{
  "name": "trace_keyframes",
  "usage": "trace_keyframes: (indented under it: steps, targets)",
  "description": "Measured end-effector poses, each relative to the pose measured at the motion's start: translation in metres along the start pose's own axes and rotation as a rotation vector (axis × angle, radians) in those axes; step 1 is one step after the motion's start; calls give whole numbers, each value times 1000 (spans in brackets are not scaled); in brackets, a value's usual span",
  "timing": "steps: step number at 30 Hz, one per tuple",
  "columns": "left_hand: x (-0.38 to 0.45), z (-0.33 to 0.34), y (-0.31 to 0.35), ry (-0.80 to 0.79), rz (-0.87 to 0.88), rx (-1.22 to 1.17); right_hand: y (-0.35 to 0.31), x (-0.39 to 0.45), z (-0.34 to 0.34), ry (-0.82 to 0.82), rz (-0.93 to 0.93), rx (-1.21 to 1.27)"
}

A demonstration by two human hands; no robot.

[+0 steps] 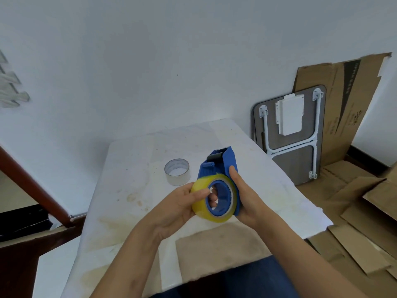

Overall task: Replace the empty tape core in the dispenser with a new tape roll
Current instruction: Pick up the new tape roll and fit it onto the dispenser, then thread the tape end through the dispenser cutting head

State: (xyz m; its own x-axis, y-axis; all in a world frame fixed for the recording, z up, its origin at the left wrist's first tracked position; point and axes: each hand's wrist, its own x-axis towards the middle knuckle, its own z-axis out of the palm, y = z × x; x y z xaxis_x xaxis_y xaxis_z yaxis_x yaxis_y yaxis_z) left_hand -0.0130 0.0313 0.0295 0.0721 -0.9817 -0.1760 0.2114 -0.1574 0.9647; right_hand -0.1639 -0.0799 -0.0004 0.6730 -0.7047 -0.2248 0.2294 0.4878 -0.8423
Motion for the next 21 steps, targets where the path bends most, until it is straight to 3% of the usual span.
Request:
trace_keyframes:
  steps: [6, 10, 12, 15, 21]
  targets:
    - [1, 3, -2, 50, 56, 29, -3, 4, 2, -21, -110, -83]
    - [3, 1, -4, 151, 69, 134, -9, 9, 7, 227, -287, -288]
    - [4, 1, -4, 205, 73, 198, -13, 9, 6, 324, -480, -448]
    - [3, 3, -5, 261, 79, 237, -16, 7, 4, 299, -739, -822]
    - [2, 9, -9, 335, 121, 270, -19, 14, 11, 268, -974, -1368]
